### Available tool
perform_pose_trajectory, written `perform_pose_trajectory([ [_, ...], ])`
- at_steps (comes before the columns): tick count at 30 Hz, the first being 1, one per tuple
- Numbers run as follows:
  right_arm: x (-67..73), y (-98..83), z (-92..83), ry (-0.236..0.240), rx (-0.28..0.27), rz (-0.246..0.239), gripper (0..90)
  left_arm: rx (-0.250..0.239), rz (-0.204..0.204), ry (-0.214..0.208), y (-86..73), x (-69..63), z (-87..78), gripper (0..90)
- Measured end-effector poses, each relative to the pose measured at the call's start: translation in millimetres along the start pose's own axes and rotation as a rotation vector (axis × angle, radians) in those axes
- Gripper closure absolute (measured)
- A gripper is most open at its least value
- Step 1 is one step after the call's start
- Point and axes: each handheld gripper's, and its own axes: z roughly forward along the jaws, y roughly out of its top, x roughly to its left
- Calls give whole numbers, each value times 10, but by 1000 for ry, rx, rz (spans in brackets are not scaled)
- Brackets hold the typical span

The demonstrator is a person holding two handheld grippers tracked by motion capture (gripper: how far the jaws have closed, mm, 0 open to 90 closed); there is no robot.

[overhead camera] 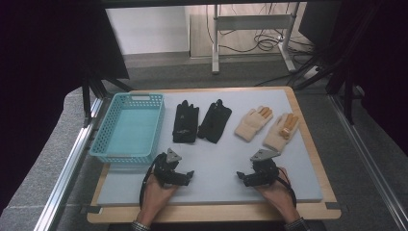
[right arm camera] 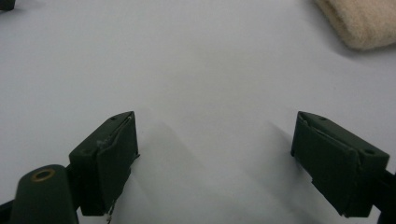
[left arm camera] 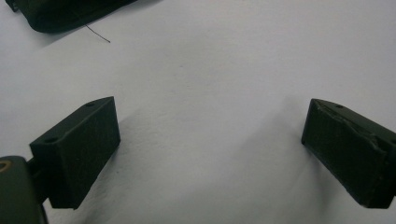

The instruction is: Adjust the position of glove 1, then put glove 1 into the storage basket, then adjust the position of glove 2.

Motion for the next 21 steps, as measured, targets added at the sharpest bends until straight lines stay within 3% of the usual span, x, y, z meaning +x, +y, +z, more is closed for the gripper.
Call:
perform_pose_trajectory([
  [21,-6,5,0,3,4,8,147,-1,-1,-1,-1,1,0,45],
])
